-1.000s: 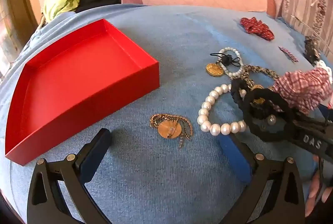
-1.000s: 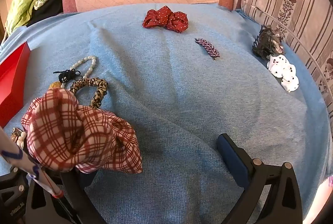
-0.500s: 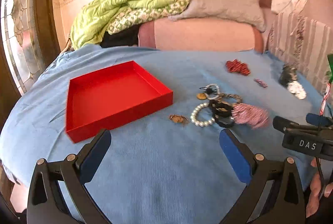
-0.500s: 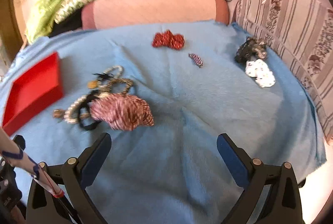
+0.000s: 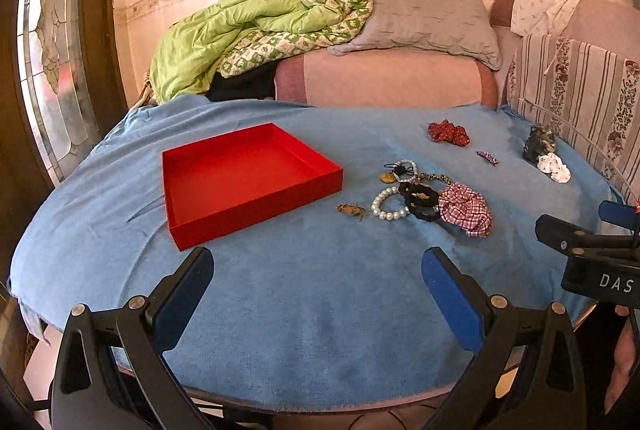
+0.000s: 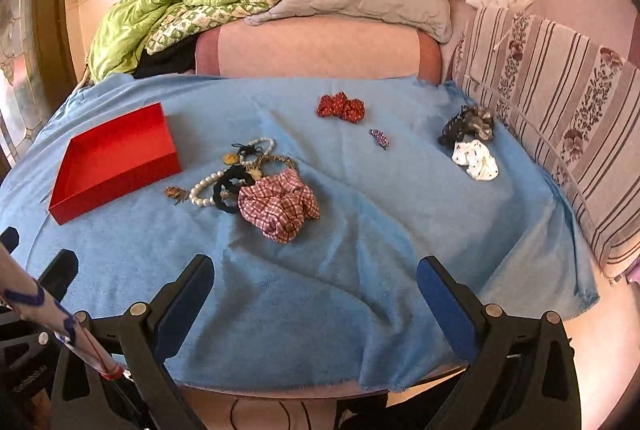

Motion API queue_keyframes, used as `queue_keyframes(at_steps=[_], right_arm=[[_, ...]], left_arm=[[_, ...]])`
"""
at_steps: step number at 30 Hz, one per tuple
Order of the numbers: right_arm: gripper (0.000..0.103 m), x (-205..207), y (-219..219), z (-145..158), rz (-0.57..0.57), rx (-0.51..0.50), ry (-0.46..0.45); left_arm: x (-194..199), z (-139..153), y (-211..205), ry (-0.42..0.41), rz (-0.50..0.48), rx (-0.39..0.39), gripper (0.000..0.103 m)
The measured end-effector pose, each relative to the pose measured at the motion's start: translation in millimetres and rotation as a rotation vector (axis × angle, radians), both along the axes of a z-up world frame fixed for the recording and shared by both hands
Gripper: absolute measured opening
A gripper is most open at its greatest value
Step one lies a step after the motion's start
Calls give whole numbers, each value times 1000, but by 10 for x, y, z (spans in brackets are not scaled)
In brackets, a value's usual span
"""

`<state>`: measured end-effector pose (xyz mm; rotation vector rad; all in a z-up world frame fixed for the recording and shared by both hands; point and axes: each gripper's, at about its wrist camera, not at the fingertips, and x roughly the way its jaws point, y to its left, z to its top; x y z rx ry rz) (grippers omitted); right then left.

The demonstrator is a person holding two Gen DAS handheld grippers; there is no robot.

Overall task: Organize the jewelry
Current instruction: 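Move both tools toward the jewelry pile beside the red tray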

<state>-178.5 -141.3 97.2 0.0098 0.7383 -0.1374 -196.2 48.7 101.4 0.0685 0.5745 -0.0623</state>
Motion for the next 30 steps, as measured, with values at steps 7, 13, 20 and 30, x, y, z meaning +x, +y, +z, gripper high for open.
queue_keyframes(at_steps=[7, 13, 20, 30], right_arm=[[103, -2, 45, -15, 5, -7, 5], [103, 16, 65, -58, 12, -8, 16], [103, 35, 94, -105, 19, -9, 29], [103, 58, 110, -140, 20, -6, 46]], left_arm=[[19, -40, 17, 12, -1, 1, 103], [48, -74, 16, 22, -1, -1, 103], [58, -108, 40, 31, -2, -1, 103], [78, -144, 32, 41, -3, 1, 103]])
